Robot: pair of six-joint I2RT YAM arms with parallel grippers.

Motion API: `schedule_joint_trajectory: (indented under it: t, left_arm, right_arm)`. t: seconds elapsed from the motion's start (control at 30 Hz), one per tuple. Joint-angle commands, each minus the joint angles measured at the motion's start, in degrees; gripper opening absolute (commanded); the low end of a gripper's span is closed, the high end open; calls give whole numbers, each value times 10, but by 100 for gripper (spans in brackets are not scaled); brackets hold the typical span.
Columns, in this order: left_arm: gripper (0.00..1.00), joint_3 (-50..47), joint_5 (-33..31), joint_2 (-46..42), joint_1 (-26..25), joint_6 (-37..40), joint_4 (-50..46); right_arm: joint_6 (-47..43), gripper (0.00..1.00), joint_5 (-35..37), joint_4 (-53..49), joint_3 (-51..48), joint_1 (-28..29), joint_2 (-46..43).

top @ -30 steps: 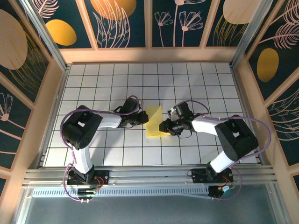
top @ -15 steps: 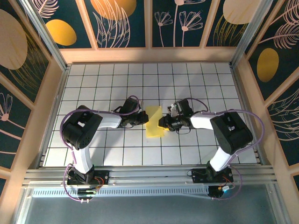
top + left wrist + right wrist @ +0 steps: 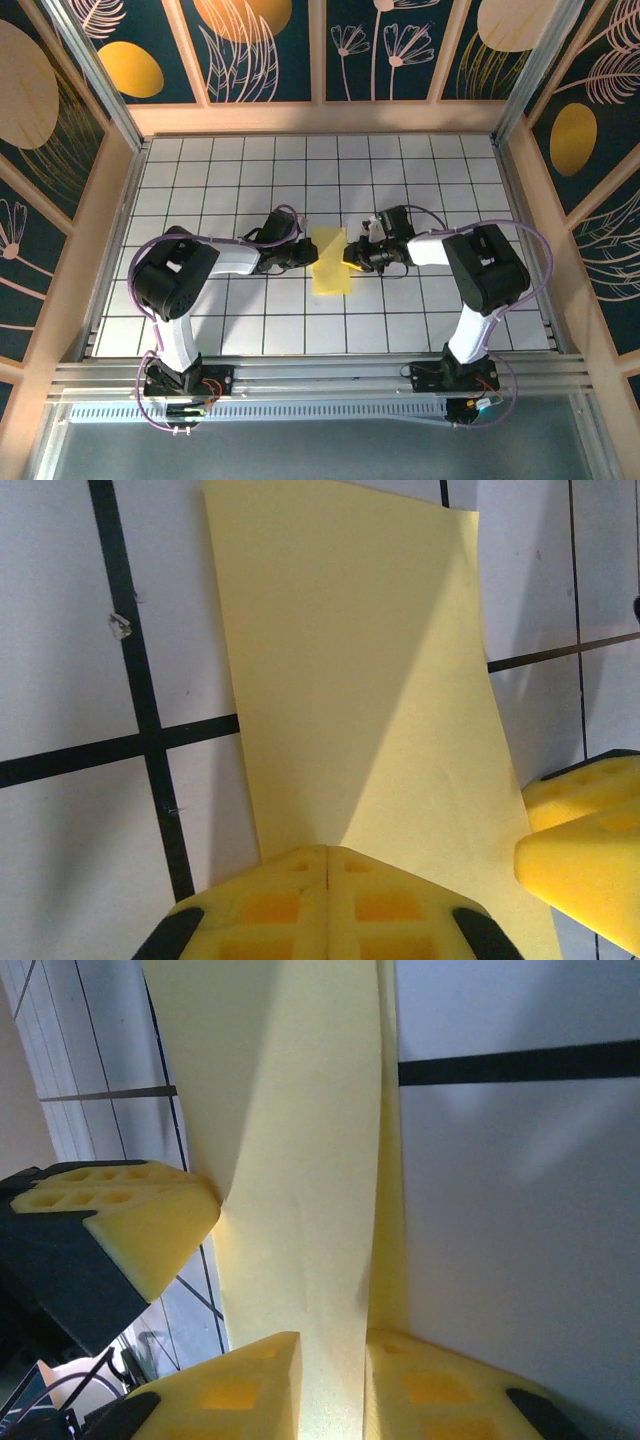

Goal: Fold a paper plane with a square sheet of paper (fold left side to right side)

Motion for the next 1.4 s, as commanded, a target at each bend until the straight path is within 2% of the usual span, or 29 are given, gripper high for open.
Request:
schedule_joint_trajectory:
  t: [0.0, 0.2, 0.33, 0.47, 0.67, 0.83, 1.0, 1.1, 1.37]
  left_arm:
    - [11, -3, -5, -23, -9, 3, -13]
    - [32, -11, -51, -99, -10, 29, -17]
    - [42, -40, -101, -169, -29, 59, -18]
    - [49, -78, -184, -242, -82, 100, -44]
    - [61, -101, -299, -290, -208, 137, -93]
    - [68, -57, -380, -234, -294, 147, -131]
    - [73, 45, -465, -118, -349, 175, -198]
    - [76, 103, -510, -49, -363, 177, -242]
    - [81, 156, -564, 22, -364, 169, -294]
  right_arm:
    - [1, 16, -30, 21, 8, -6, 6]
    - [27, 1, -49, 47, -9, -10, -4]
    - [42, 0, -61, 54, -16, -12, -12]
    - [41, 0, -58, 42, -13, -15, -18]
    - [29, 0, -57, 23, -5, -16, -17]
    - [26, 0, -55, 18, -5, -17, -15]
    - [25, 0, -54, 17, -5, -17, -15]
    - [24, 0, -55, 15, -5, -17, -16]
    - [22, 0, -56, 13, -2, -17, -16]
